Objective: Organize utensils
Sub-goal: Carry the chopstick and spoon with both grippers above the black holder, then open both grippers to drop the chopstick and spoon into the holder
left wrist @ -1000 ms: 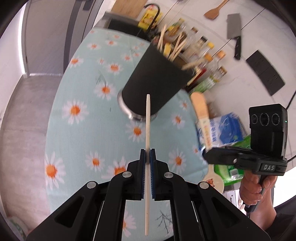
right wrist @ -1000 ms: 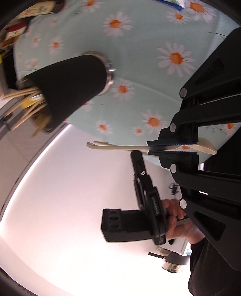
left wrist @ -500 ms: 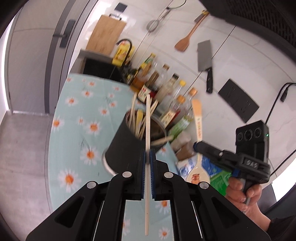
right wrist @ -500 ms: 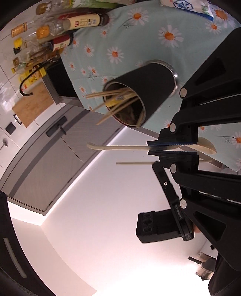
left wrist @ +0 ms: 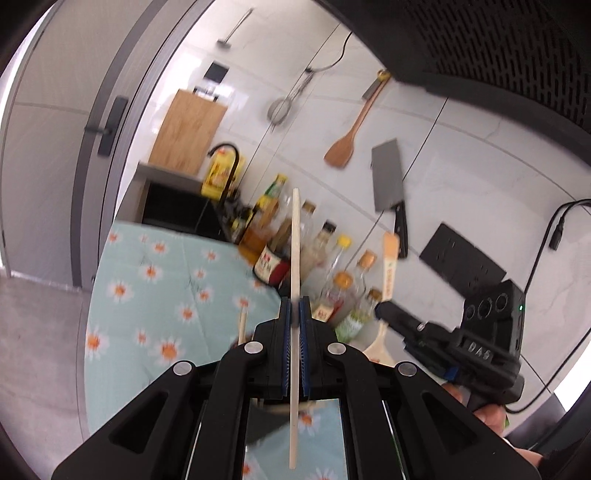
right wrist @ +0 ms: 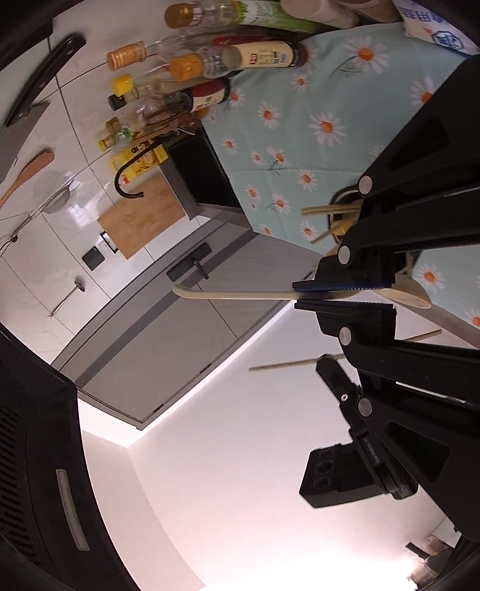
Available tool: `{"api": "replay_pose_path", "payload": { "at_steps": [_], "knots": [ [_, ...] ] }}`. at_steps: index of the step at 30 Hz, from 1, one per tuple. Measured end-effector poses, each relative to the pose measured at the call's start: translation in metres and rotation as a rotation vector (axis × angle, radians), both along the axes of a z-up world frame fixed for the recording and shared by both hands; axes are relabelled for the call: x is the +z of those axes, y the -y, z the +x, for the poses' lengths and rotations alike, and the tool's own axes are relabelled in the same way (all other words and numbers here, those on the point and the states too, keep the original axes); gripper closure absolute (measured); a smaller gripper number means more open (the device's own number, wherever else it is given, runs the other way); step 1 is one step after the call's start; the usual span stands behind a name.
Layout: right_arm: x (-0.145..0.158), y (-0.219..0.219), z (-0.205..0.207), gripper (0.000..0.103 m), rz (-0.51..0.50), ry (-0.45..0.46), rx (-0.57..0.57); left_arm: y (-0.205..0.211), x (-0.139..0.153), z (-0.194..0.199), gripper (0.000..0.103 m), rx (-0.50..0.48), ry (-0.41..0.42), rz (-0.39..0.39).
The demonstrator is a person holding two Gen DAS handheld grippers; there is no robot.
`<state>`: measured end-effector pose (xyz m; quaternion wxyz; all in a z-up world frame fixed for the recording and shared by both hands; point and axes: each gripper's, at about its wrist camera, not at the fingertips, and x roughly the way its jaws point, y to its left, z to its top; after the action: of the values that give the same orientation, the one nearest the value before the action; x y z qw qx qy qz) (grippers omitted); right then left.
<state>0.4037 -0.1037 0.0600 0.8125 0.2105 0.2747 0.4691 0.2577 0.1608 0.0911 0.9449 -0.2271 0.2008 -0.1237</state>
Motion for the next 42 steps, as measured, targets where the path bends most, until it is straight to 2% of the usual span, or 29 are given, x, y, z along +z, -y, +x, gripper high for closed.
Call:
{"api": "replay_pose_path", "payload": {
  "at_steps": [7, 15, 22, 28, 31, 38, 40, 41, 42],
  "knots": [
    [-0.01, -0.026, 0.013, 0.098, -0.069, 0.063, -0.033, -0.001, 0.004, 0.029, 0.099, 0.013, 0.076, 0.007],
    [-0.033, -0.042, 0.022, 0.098, -0.131, 0.091, -0.081, 0.008, -0.007, 0.049, 0.099, 0.041, 0.109, 0.066],
    [-0.05, -0.044, 0.024, 0.097, -0.155, 0.073, -0.12, 0.016, -0.027, 0.059, 0.099, 0.033, 0.083, 0.11],
    [-0.059, -0.045, 0.021, 0.097, -0.172, 0.047, -0.115, 0.016, -0.04, 0.062, 0.098, 0.018, 0.034, 0.097],
    [-0.06, -0.046, 0.017, 0.086, -0.179, 0.035, -0.094, 0.014, -0.042, 0.059, 0.098, 0.005, 0.012, 0.083],
    [-0.051, -0.033, 0.005, 0.086, -0.171, 0.037, -0.119, 0.007, -0.04, 0.047, 0.097, 0.0, -0.003, 0.064],
    [-0.047, -0.03, 0.0, 0.083, -0.169, 0.046, -0.118, 0.006, -0.037, 0.041, 0.097, -0.006, -0.001, 0.065],
    [-0.045, -0.028, -0.003, 0.081, -0.166, 0.048, -0.115, 0.006, -0.035, 0.037, 0.096, -0.007, 0.003, 0.064],
    [-0.042, -0.027, -0.006, 0.08, -0.164, 0.052, -0.119, 0.005, -0.033, 0.033, 0.088, -0.005, 0.008, 0.065]
  ]
}}
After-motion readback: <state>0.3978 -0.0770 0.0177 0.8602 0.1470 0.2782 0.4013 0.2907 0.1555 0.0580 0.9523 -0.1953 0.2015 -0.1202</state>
